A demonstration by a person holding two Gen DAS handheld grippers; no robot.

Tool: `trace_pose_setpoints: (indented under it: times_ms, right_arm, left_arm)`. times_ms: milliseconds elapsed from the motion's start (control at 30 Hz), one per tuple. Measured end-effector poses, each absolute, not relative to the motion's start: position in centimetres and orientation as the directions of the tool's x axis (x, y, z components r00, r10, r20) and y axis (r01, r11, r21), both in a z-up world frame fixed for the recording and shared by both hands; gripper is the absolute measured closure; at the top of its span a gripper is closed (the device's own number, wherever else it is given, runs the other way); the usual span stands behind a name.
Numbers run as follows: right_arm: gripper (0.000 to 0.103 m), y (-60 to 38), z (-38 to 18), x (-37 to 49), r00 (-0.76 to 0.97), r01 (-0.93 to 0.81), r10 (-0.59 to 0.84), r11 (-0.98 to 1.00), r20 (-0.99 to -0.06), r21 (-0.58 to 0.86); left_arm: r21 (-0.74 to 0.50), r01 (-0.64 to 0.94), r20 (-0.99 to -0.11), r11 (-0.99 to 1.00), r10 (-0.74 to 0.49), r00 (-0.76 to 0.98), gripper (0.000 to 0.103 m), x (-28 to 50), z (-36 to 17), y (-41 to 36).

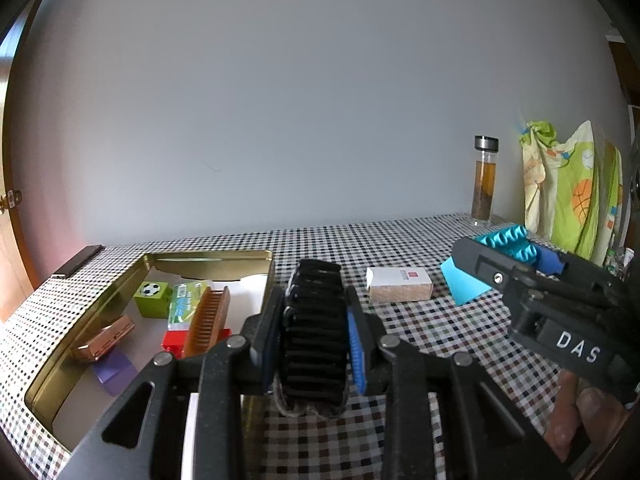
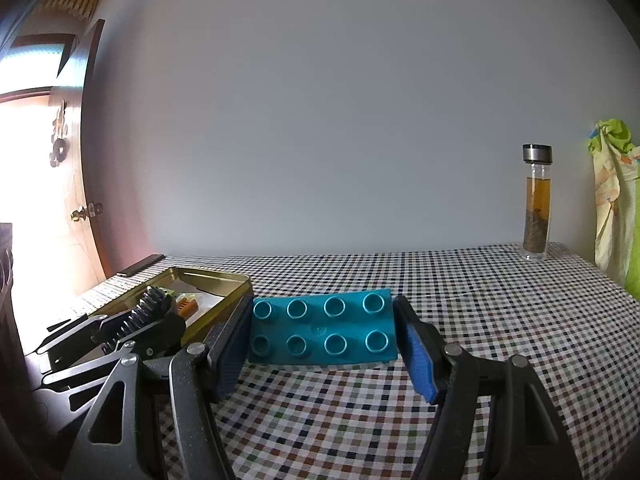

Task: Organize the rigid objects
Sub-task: 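Carry the black object and teal brick toward the tin tray with both grippers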

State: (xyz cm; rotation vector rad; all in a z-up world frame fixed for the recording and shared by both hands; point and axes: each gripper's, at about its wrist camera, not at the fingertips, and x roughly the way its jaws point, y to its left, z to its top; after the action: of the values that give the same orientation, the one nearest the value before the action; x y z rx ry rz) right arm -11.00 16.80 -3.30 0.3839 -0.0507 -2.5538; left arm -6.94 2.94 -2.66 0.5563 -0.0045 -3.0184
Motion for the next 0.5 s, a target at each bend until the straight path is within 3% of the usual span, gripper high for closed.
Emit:
trace_pose_setpoints:
  times_ms: [500]
  right_arm:
    - [0.034, 13.6, -3.3, -9.3, -0.782, 0.568, -0.568, -0.819, -0.259, 0.08]
  left_arm:
    - [0.002, 0.099, -0.318, -0.995, -0.095, -0.943, 0.076, -4.8, -2.3, 1.1]
